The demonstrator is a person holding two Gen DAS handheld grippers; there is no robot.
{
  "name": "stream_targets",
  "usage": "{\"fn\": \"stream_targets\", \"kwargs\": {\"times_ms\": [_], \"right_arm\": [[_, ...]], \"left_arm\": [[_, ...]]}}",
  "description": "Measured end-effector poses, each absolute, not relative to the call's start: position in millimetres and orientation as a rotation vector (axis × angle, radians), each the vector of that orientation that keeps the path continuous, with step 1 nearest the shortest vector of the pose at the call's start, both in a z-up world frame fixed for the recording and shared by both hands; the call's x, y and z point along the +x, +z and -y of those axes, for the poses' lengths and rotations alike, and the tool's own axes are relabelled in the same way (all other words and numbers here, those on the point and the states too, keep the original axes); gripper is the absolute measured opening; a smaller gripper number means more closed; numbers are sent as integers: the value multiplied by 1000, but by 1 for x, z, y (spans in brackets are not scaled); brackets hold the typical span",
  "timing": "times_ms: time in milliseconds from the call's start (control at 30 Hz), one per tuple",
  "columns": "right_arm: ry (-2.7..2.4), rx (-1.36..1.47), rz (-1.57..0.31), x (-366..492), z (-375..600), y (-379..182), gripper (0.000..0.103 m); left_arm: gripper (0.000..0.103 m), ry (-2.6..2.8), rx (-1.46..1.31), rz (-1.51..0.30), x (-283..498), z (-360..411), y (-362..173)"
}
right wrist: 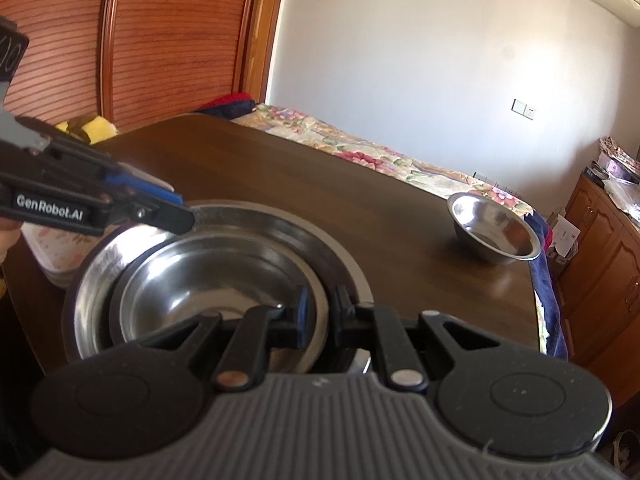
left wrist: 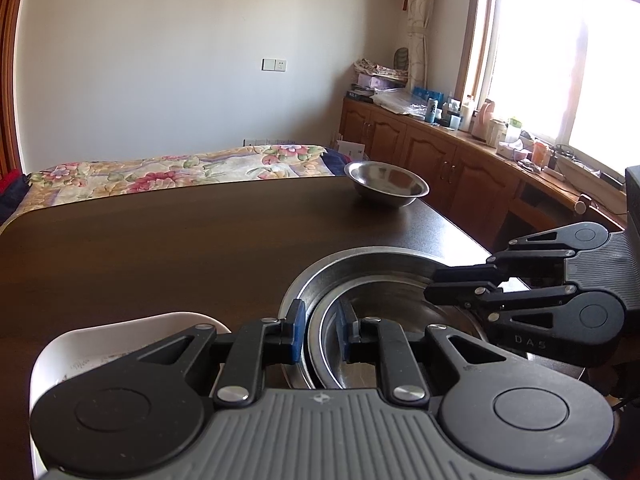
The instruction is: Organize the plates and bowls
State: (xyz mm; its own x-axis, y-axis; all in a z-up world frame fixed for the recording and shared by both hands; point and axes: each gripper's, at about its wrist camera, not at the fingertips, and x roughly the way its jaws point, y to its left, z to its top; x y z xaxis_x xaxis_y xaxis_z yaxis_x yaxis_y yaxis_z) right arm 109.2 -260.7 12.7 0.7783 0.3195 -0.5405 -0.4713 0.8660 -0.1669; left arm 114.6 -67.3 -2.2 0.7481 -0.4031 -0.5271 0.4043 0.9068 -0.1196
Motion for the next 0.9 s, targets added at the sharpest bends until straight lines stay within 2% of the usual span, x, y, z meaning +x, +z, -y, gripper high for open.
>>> {"fn": "stream_targets", "kwargs": {"times_ms": [667, 900], "right_arm": [[387, -185, -441, 107, 281, 26, 14], [341, -162, -417, 110, 293, 29, 14]], "left_arm": [[19, -429, 17, -561, 115, 71, 5], [24, -431, 27, -553, 118, 75, 8]]}}
